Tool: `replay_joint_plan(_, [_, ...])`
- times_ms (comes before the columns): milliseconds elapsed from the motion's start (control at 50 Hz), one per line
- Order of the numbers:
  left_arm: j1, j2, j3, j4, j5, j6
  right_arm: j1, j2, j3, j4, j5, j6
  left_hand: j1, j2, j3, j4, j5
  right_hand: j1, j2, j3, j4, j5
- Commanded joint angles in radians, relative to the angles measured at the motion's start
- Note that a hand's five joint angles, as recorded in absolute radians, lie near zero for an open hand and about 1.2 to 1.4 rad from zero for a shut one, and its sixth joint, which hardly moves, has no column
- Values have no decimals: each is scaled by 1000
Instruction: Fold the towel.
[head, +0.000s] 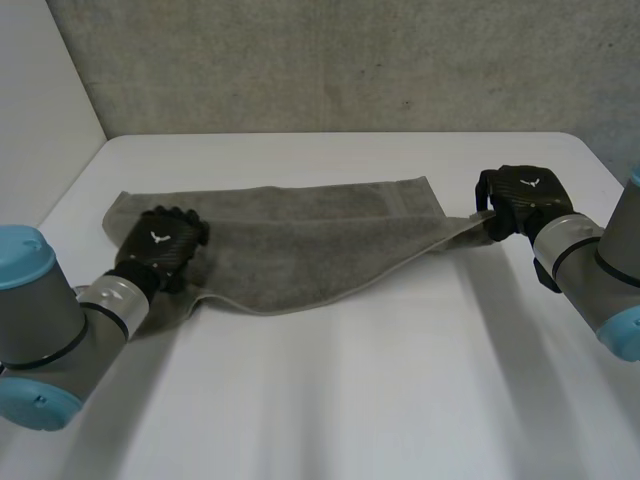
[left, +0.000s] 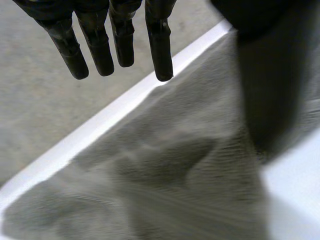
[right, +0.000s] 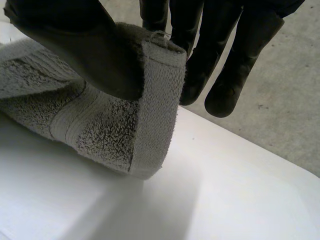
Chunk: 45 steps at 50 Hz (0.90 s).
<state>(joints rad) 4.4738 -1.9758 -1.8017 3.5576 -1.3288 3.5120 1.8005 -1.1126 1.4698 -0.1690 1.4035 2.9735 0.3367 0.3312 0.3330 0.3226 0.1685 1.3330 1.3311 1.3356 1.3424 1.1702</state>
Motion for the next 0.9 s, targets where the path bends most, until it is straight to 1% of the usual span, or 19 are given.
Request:
replay_joint_plan(20, [-30,8,-2,-110,54,-45,2,13,3,0,0,-10,21,26,24,35,14,63,65,61,54,52])
replay_joint_plan(160, [-30,-25,10,-109,51,-50,3,28,1,0,-3,-10,21,26,24,35,14,63,65,61,54,52])
replay_joint_plan(200, [-31,-67,27,-74,46,-51,3,30,1,2,-4,-11,24,29,27,38,17,63,65,61,54,52])
replay_joint_plan(320, [-30,-109,55,-20,43,-50,3,30,1,2,-5,-11,35,41,39,49,29,63,65,61,54,52])
replay_joint_plan(420, [-30,-146,84,7,42,-44,3,31,1,2,-5,-11,115,120,118,129,108,63,65,61,54,52])
replay_joint_plan(460, [-30,-156,97,10,43,-44,3,31,1,2,-5,-11,208,214,212,222,202,63,65,61,54,52])
replay_joint_plan(500, [-28,-161,104,12,43,-44,3,33,1,2,-5,-11,243,249,247,258,237,63,65,61,54,52])
replay_joint_plan(620, [-27,-179,117,20,42,-39,3,40,1,3,-5,-13,270,276,274,284,264,63,65,61,54,52])
replay_joint_plan(780, [-24,-186,120,20,37,-38,3,40,1,5,-5,-13,420,425,424,434,414,63,65,61,54,52])
replay_joint_plan(800, [-24,-186,120,20,25,-38,2,40,1,5,-5,-13,455,460,459,469,448,63,65,61,54,52])
replay_joint_plan(840, [-22,-184,120,21,8,-36,3,40,1,5,-5,-13,461,467,465,475,455,63,65,61,54,52])
replay_joint_plan(880, [-19,-184,120,21,-27,-33,3,40,1,5,-5,-13,458,464,462,472,452,63,65,61,54,52])
replay_joint_plan(900, [-19,-184,120,21,-27,-33,3,40,1,5,-5,-13,458,464,462,472,452,63,65,61,54,52])
